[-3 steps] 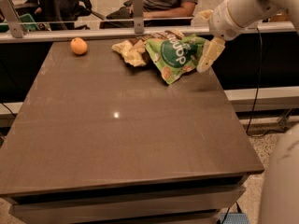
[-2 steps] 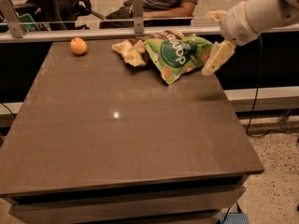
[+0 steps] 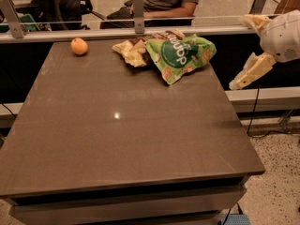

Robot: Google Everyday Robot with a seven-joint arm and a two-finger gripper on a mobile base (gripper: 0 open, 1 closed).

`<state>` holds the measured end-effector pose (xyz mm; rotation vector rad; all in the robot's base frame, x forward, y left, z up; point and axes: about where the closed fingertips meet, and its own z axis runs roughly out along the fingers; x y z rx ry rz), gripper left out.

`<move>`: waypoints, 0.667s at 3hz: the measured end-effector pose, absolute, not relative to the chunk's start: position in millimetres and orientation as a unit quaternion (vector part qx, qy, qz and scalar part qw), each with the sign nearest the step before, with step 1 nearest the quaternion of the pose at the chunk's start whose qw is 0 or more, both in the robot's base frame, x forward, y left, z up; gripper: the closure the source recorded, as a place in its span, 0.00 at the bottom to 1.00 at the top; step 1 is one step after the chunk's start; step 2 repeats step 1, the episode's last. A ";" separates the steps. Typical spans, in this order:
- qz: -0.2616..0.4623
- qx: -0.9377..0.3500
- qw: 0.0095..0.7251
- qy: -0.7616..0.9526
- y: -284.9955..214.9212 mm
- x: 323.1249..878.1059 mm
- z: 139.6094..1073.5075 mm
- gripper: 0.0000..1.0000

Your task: Move green rice chip bag near brown chip bag

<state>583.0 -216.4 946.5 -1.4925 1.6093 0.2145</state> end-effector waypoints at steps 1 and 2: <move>0.087 -0.604 0.451 0.651 -216.3 583.0 946.5 0.00; 0.087 -0.604 0.451 0.651 -216.3 583.0 946.5 0.00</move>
Offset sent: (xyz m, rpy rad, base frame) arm 0.0000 0.0000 0.0000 0.0000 0.0000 0.0000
